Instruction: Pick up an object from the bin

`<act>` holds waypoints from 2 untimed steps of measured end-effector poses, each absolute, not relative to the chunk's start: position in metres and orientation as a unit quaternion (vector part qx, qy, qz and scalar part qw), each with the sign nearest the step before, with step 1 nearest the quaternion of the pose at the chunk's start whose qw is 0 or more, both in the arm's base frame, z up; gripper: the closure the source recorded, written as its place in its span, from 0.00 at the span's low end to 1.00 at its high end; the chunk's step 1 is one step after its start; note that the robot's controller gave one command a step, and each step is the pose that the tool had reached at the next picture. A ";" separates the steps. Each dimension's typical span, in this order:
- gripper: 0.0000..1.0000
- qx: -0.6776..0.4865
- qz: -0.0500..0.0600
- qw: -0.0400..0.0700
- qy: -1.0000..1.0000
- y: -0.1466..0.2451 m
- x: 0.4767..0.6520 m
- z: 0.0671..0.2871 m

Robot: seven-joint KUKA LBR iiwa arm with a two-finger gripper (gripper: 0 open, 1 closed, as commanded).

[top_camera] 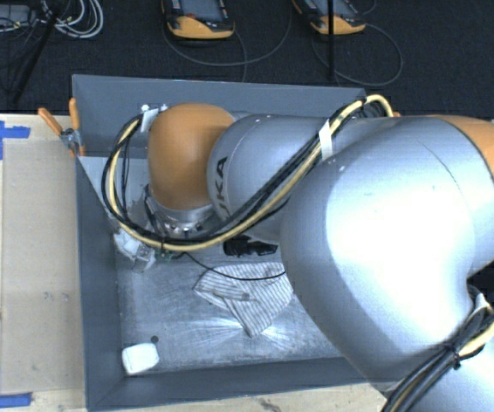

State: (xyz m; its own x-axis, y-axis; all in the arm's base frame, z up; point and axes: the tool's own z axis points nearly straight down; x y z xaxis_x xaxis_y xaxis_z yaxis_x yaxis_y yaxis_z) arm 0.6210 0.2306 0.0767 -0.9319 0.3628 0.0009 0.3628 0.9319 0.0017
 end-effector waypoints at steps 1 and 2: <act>1.00 -0.184 -0.001 0.000 -0.983 0.231 0.621 0.077; 1.00 -0.178 0.002 0.003 -0.984 0.226 0.620 0.123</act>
Offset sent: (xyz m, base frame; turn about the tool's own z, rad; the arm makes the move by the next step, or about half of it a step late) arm 0.0011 -0.0052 0.0677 -0.0175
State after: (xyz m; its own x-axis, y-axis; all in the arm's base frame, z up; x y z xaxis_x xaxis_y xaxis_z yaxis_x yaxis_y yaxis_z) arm 0.6197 0.2264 0.1235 -0.9367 0.3502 0.0053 0.3502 0.9367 -0.0045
